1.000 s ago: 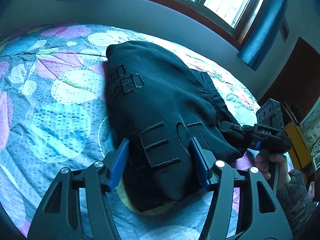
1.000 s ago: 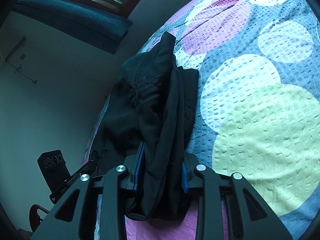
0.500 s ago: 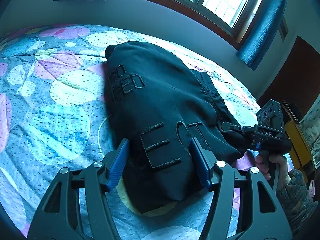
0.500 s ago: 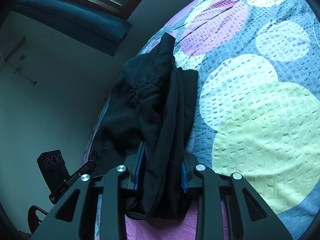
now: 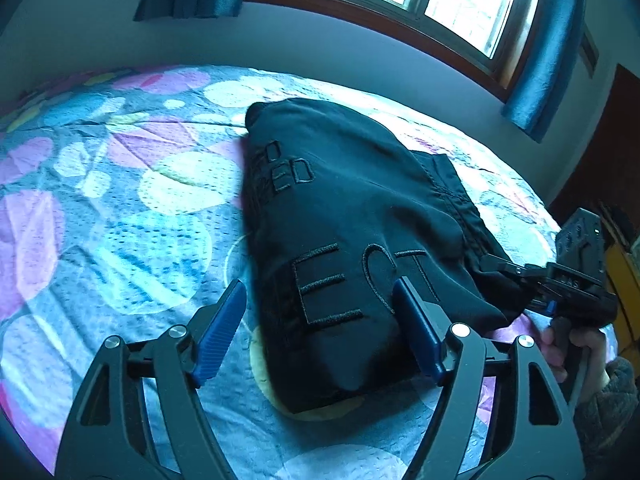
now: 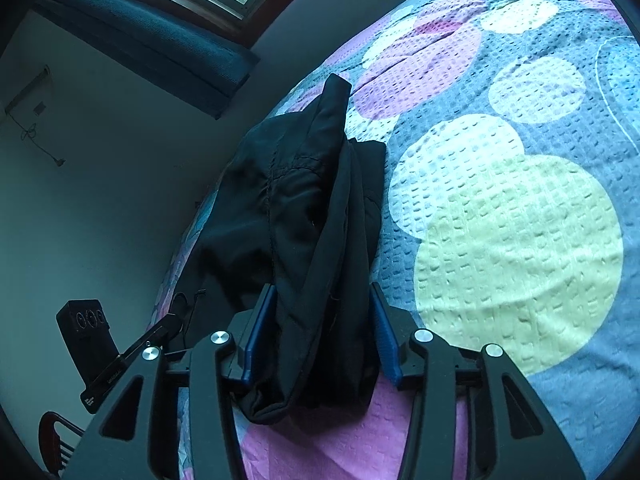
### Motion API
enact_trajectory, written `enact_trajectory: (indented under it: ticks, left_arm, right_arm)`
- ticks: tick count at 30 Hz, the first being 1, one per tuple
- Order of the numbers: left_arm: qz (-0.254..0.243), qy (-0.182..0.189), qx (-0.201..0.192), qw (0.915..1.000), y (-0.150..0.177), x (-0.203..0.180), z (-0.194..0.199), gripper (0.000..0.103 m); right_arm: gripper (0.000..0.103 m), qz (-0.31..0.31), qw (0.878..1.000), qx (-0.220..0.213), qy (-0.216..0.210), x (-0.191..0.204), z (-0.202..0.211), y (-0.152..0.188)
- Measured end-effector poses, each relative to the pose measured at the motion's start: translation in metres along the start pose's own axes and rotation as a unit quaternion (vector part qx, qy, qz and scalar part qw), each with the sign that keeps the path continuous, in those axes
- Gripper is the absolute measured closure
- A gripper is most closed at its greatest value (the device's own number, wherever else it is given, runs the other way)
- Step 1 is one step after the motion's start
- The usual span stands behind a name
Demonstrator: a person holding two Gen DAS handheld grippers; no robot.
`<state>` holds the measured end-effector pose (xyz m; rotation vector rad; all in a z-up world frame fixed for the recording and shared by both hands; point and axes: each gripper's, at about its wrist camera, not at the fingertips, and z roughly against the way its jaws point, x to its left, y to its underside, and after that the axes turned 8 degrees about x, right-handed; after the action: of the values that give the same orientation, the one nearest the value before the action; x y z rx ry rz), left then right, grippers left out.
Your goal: Fold small clothes
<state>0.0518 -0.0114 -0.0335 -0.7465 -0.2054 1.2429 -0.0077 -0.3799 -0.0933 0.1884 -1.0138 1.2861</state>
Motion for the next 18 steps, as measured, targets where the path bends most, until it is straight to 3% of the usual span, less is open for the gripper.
enact_trajectory:
  ticks: [7, 10, 18]
  left_arm:
    - [-0.014, -0.075, -0.013, 0.9970, 0.013, -0.018, 0.018, 0.023]
    - [-0.010, -0.090, -0.015, 0.9958, 0.018, -0.020, 0.025, 0.021]
    - [0.017, -0.127, -0.011, 0.9918, 0.034, -0.018, 0.039, 0.016]
  right_arm:
    - [0.040, -0.008, 0.999, -0.021, 0.035, 0.003, 0.022, 0.017]
    - [0.038, -0.008, 0.997, -0.025, 0.066, 0.009, 0.028, 0.017]
    - [0.031, 0.071, 0.975, -0.046, 0.205, 0.052, 0.045, 0.038]
